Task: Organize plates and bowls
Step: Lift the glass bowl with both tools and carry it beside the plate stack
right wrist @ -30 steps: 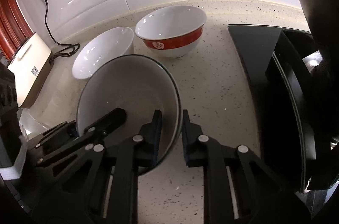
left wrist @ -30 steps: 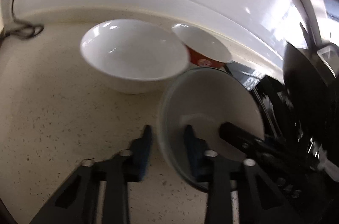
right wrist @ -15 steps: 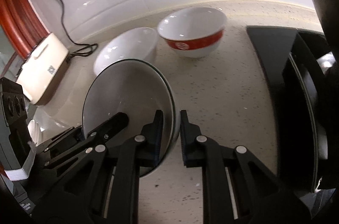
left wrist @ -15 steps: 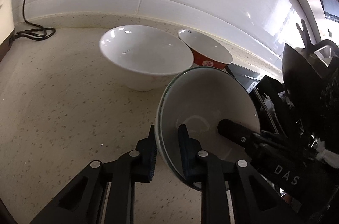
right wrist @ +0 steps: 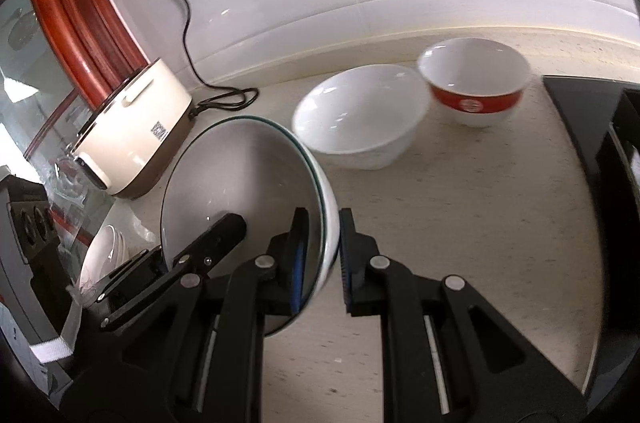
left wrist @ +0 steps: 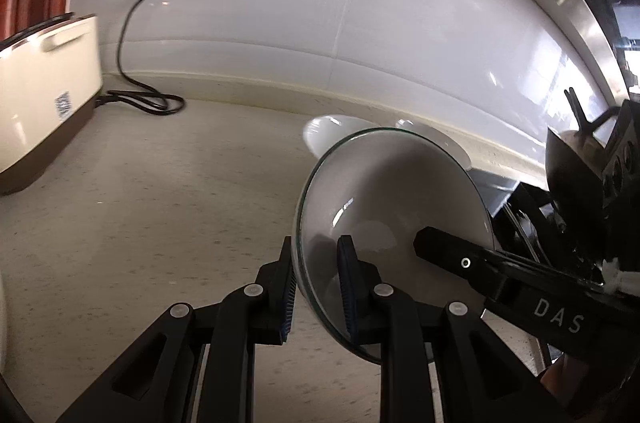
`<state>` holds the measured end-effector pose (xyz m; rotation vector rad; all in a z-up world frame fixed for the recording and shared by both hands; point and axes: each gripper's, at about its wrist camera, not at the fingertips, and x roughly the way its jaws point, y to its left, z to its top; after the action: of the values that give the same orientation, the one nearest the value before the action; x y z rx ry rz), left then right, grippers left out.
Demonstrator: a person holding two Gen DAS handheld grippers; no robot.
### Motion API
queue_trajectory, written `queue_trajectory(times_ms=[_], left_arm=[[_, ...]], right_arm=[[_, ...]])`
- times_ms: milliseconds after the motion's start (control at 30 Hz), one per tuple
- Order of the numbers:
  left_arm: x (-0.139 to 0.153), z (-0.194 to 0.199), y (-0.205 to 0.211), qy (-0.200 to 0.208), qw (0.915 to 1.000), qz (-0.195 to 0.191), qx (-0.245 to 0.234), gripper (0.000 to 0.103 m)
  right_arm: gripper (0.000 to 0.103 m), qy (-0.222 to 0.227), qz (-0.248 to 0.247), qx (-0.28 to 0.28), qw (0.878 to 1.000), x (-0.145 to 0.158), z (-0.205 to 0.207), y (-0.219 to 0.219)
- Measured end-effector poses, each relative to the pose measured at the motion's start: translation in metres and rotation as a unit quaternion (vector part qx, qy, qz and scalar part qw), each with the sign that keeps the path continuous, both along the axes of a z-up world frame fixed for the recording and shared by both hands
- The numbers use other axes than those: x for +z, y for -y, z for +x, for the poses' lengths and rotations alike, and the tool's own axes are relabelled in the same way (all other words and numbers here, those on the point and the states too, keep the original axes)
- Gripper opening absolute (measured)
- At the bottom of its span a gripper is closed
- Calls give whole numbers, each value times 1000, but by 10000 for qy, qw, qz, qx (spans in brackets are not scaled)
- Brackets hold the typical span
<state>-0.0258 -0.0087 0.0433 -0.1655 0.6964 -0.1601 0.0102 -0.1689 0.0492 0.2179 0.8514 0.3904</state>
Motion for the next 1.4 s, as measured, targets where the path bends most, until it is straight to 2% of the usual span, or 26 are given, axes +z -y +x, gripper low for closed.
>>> queue_trajectory(times_ms=[133, 333, 567, 733, 833, 1000, 1400], left_arm=[[0, -2, -18, 59, 9997, 31, 226, 21], [1, -1, -51, 61, 9982, -62, 586, 21], [1, -4, -90, 124, 9945, -94, 1036, 21], [-11, -2, -106, 43, 9930, -98, 1179, 21], [-12, -1, -110, -13, 9924, -342, 1179, 21], [-11, 2, -110, 29, 9918, -353, 1231, 21], [-17, -4, -119, -190, 9881, -402, 1472, 21]], right_arm=[[18, -81, -246, 124, 9996, 1, 7, -27], [18, -198, -154, 364, 9990, 5, 19, -64], [18, -264, -96, 623, 9977, -11, 19, -93], [18, -276, -114, 642, 9975, -16, 21, -95], [18, -277, -37, 640, 9976, -15, 21, -94], [18, -329, 41, 673, 9972, -19, 23, -99], [19, -467, 377, 869, 9944, -26, 23, -107]])
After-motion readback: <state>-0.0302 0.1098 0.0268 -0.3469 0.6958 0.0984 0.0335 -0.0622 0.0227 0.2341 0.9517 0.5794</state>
